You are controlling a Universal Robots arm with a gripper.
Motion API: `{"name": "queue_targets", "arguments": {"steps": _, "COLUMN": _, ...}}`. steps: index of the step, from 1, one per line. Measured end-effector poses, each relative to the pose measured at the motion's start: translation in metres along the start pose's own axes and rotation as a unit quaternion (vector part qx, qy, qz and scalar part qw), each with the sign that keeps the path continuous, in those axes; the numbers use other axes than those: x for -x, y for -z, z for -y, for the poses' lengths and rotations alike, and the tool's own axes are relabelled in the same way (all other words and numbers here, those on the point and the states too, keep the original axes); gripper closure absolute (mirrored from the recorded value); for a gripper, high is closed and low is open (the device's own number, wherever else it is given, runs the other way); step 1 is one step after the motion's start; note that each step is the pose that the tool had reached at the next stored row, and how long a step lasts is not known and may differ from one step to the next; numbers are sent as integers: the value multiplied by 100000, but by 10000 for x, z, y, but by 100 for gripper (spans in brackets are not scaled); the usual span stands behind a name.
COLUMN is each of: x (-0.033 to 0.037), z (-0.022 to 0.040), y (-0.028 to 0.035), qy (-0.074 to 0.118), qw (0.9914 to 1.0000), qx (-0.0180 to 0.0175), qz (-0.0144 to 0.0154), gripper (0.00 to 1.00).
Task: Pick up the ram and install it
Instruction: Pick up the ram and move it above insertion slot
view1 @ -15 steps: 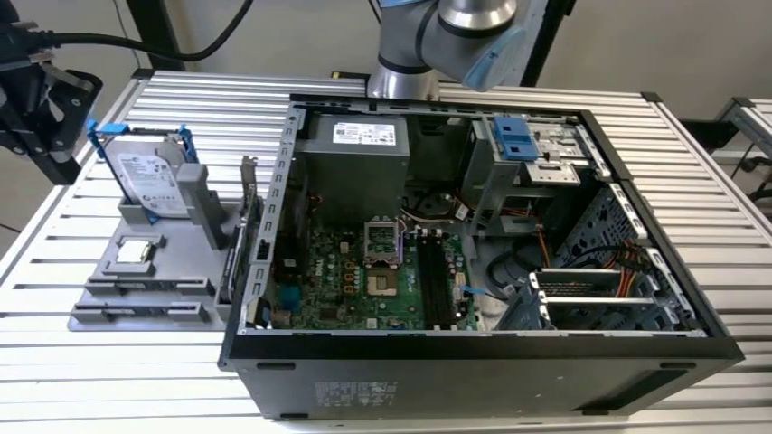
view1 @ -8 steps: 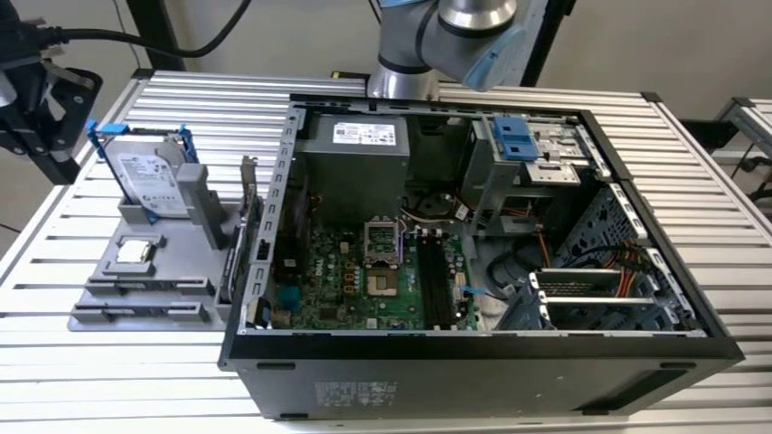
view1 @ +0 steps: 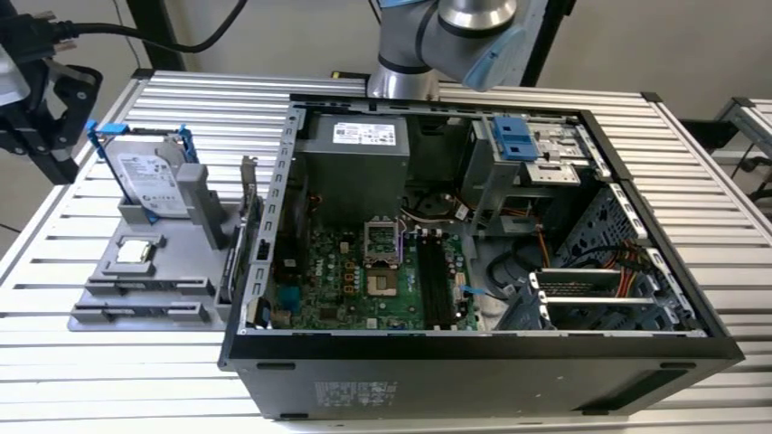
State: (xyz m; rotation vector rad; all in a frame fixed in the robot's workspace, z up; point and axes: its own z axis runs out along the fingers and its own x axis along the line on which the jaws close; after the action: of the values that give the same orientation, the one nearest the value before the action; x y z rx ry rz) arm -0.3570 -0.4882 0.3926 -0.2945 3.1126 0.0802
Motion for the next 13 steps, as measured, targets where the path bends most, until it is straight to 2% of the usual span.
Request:
{"name": "queue_targets", "arguments": {"steps": 6, "x": 0, "z": -3, "y": 1, "qy": 3093, "qw": 99952, "qx": 40, "qz": -159, "gripper": 100}}
{"name": "queue_targets", "arguments": {"steps": 13, "x": 0, "z": -5, "y": 4, "qy": 6407, "qw": 99794, "qx": 74, "qz": -331, "gripper": 100}}
